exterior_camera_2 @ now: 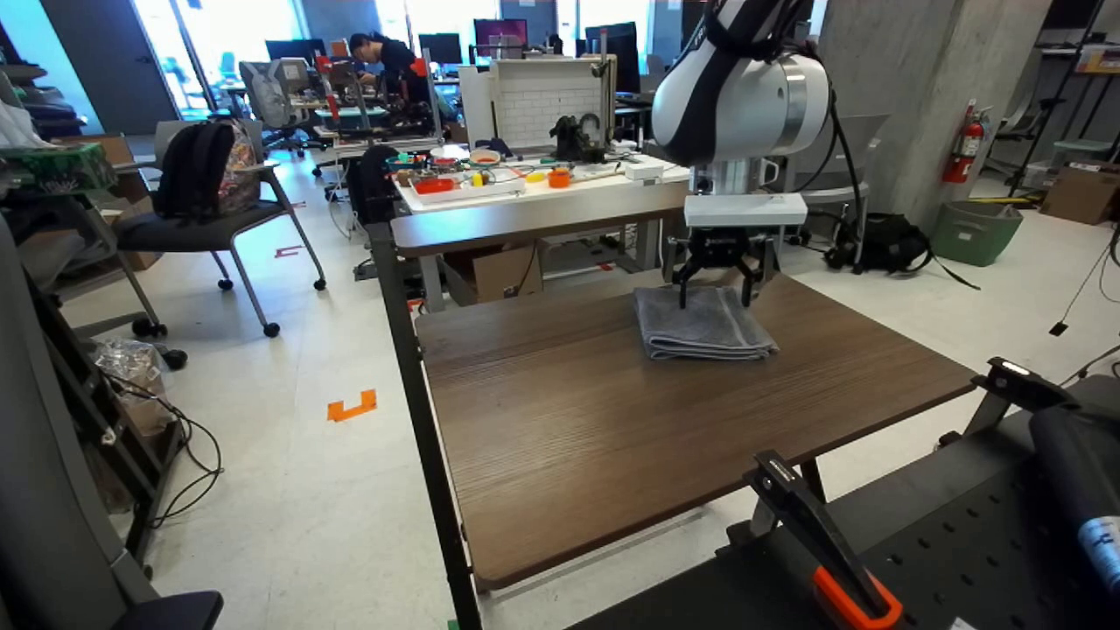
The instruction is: Move the grey towel to the right then push it to the left
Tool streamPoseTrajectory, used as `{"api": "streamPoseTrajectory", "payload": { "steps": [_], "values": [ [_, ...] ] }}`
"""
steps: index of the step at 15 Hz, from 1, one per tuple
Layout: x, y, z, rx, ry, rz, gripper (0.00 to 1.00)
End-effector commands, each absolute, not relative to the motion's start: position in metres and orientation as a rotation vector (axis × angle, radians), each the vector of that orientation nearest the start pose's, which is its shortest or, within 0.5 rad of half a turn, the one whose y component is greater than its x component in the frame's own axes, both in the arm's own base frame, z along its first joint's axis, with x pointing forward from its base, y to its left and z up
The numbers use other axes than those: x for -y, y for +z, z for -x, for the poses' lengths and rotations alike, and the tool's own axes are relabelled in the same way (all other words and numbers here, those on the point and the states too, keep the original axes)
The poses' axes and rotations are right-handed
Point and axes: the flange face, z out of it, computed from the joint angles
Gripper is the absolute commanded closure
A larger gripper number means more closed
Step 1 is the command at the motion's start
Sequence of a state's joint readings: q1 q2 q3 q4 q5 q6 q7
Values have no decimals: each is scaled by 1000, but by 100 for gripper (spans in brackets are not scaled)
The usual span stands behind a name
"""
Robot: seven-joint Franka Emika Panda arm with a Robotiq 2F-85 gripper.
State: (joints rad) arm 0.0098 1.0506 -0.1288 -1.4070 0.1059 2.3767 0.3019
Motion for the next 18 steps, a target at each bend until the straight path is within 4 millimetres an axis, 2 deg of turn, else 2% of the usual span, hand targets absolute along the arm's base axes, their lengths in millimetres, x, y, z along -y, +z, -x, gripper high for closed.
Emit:
{"api": "streamPoseTrajectory", "payload": {
  "steps": [1,4,7,12,18],
  "values": [
    [65,100,-684,-707,134,3075,0],
    [65,118,-674,-684,113,3079,0],
    [57,118,-672,-621,110,3092,0],
    [46,99,-683,-593,98,3100,0],
    [48,71,-688,-623,152,3132,0]
  ]
}}
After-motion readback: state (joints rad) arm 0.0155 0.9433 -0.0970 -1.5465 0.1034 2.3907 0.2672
